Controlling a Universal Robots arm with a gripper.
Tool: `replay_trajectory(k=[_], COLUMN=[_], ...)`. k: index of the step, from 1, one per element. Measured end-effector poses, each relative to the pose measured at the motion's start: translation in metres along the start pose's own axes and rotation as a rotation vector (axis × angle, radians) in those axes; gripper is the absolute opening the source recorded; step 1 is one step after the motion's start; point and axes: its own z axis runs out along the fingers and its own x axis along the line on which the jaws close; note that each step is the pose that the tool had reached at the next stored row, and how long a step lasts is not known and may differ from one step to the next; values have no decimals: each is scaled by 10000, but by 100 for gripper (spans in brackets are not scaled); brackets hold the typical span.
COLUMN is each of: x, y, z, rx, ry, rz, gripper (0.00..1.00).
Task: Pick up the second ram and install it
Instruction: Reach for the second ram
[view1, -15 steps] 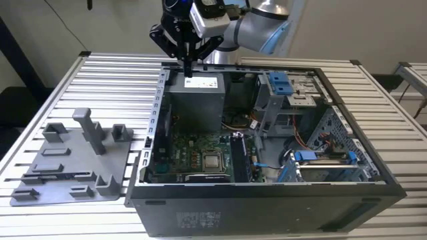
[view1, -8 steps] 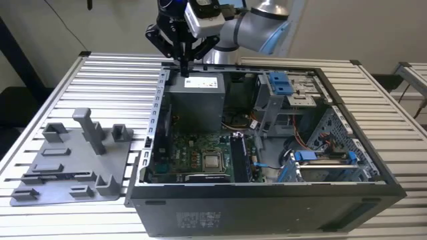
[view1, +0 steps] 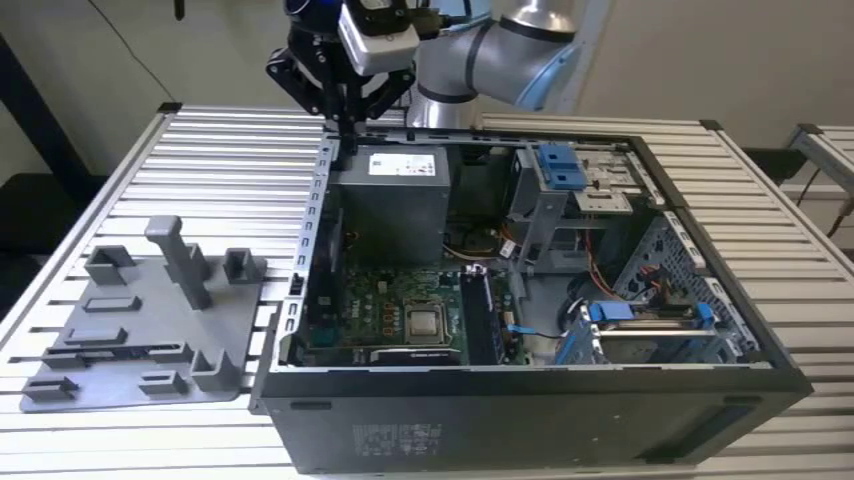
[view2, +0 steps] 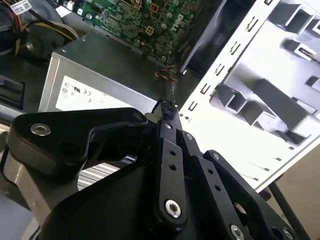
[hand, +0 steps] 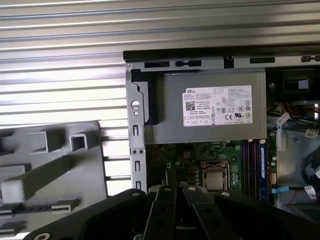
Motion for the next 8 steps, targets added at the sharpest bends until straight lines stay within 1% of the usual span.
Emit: replay_trajectory(k=[8], x=[176], y=[-12], z=[-2], rx=[1], ry=[-6], rz=[3], gripper=[11])
